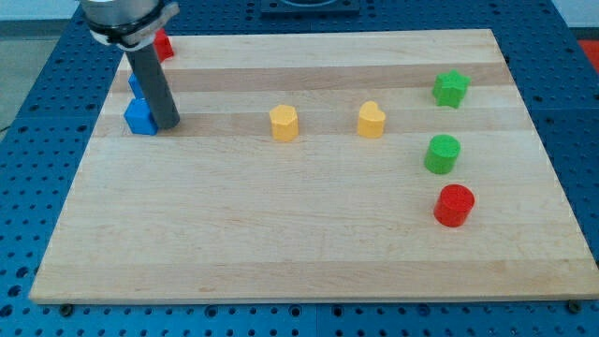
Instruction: Move the yellow hexagon to the blue cube
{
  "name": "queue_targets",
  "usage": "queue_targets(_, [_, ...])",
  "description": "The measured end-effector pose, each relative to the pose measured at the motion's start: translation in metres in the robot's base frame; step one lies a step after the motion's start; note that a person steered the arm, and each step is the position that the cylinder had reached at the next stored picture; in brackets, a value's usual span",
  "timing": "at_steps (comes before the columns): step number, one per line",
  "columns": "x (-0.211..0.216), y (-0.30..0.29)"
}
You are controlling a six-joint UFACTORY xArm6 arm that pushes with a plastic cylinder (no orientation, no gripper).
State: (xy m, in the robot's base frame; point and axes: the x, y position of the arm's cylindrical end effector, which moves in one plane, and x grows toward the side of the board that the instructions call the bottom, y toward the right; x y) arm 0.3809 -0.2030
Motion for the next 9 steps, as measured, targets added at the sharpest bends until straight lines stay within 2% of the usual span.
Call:
queue_targets(1, [0.000,0.001])
queue_targets(2, [-0.002,0.040])
queue_targets(3, [-0.026,0.135])
queue_targets(4, [-0.035,0.204])
queue_targets(5, [0.032,0.211])
queue_targets(6, [0.047,0.153])
queue_targets(7, [0.045,0.245])
queue_targets(8, [0.005,0.239])
queue_targets(9, [-0.017,0.184])
